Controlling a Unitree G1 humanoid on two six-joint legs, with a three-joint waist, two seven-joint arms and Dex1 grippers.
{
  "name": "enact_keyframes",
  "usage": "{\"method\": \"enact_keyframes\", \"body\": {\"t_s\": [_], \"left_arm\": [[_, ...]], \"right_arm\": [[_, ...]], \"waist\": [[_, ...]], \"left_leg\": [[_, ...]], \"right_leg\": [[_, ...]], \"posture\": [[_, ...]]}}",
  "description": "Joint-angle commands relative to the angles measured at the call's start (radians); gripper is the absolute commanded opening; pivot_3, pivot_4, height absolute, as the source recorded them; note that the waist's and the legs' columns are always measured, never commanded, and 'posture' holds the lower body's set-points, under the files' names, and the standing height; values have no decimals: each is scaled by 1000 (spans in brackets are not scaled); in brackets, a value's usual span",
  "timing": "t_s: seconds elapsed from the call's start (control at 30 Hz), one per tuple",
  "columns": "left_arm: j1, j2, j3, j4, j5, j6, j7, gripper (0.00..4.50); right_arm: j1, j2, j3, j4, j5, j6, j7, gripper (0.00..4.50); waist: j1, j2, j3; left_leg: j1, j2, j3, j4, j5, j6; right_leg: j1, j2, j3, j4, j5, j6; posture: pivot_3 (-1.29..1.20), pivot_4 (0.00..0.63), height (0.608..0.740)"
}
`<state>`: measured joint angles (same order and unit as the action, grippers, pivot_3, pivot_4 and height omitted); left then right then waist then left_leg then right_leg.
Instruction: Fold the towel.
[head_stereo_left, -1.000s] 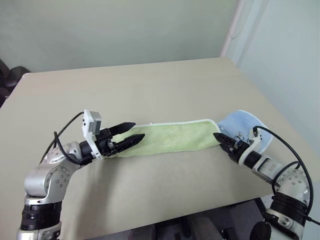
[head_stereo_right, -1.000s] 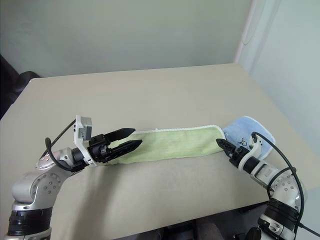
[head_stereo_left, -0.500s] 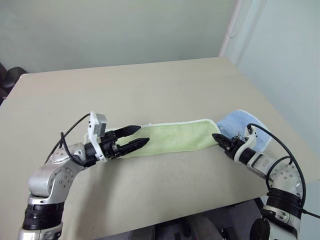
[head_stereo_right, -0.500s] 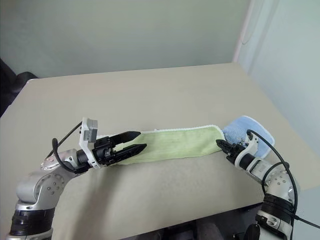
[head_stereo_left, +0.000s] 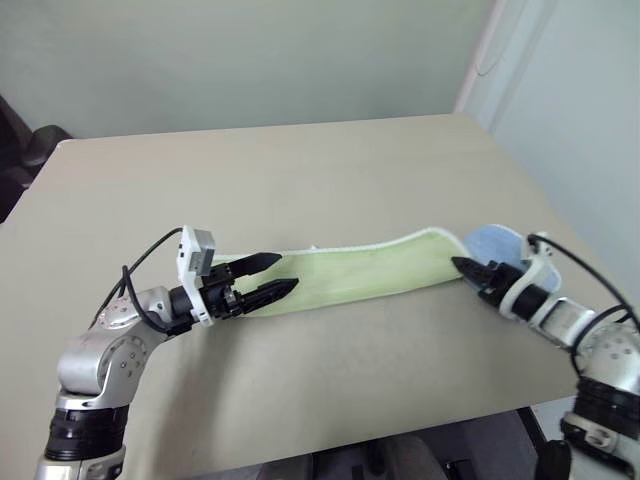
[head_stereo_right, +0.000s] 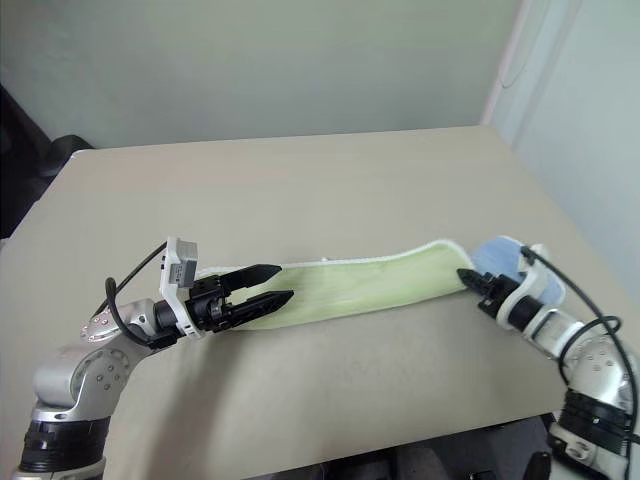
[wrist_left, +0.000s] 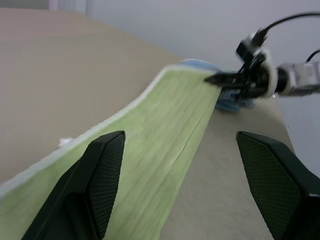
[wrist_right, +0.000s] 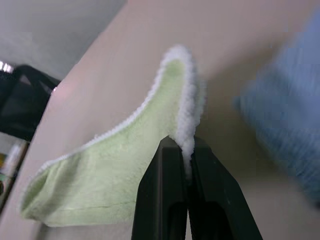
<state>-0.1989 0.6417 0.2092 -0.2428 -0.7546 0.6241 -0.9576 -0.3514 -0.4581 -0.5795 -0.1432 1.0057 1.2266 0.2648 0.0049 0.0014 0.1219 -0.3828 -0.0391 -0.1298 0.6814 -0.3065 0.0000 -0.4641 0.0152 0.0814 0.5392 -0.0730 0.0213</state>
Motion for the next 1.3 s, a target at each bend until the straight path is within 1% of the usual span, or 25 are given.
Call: {"method": "enact_keyframes", "body": {"t_s": [0.03,0.13,0.27,0.33,0.47,0.6,0.67,0.73,0.93,1.13,1.27,1.3], "left_arm": [[-15,-5,-6,-1,8,-32,-10,3842],[-28,-12,-21,12,19,-41,-8,3842],[-34,-19,-35,22,30,-53,-9,3842],[-36,-21,-37,26,33,-56,-11,3842],[-40,-27,-36,31,39,-60,-14,3842],[-36,-30,-30,25,37,-61,-11,3842],[-34,-31,-29,23,36,-61,-9,3842],[-26,-29,-25,21,39,-64,-7,3842],[-10,3,10,48,56,-86,-14,3842],[3,47,36,87,77,-114,-29,3842],[12,51,47,89,77,-117,-29,3842],[17,49,47,81,76,-116,-27,3842]], "right_arm": [[-19,-75,23,-70,29,-19,69,41],[-16,-154,81,-102,0,-41,129,41],[-24,-265,184,-134,-87,-121,213,41],[-36,-289,213,-139,-101,-140,239,41],[-82,-352,359,-196,-174,-177,305,41],[-171,-339,501,-188,-243,-186,323,41],[-200,-329,543,-175,-271,-194,331,41],[-250,-298,599,-155,-299,-198,336,41],[-355,-204,747,-121,-373,-195,360,41],[-409,-98,847,-86,-420,-187,378,41],[-408,-40,910,-42,-475,-204,380,41],[-403,-34,923,-34,-487,-210,386,41]], "waist": [[0,0,0],[0,0,0],[0,1,0],[0,1,0],[-2,2,1],[-8,2,1],[-8,2,1],[-8,2,1],[-8,1,1],[-7,1,1],[-3,0,0],[-2,0,0]], "left_leg": [[0,0,0,0,0,1],[0,0,0,0,1,2],[0,0,0,1,1,2],[0,0,0,1,1,2],[0,0,0,1,1,2],[0,0,0,1,2,4],[0,0,0,2,4,7],[0,0,0,2,6,11],[1,0,0,1,7,12],[1,0,0,1,6,11],[0,0,0,1,6,10],[0,0,0,1,4,8]], "right_leg": [[0,0,0,0,0,0],[0,0,0,0,0,1],[1,0,0,-1,-1,1],[1,0,0,-1,-1,1],[1,0,0,-1,-1,2],[1,1,0,-1,-1,2],[1,1,0,-1,-1,2],[1,1,0,-1,-1,2],[1,1,0,-1,-1,1],[0,1,0,-1,0,0],[0,0,0,-1,1,-2],[-1,0,0,0,2,-3]], "posture": [[0,150,740],[0,150,740],[0,150,740],[0,150,740],[0,150,740],[0,150,740],[0,150,740],[0,150,740],[0,150,740],[0,150,740],[0,150,740],[0,150,740]]}}
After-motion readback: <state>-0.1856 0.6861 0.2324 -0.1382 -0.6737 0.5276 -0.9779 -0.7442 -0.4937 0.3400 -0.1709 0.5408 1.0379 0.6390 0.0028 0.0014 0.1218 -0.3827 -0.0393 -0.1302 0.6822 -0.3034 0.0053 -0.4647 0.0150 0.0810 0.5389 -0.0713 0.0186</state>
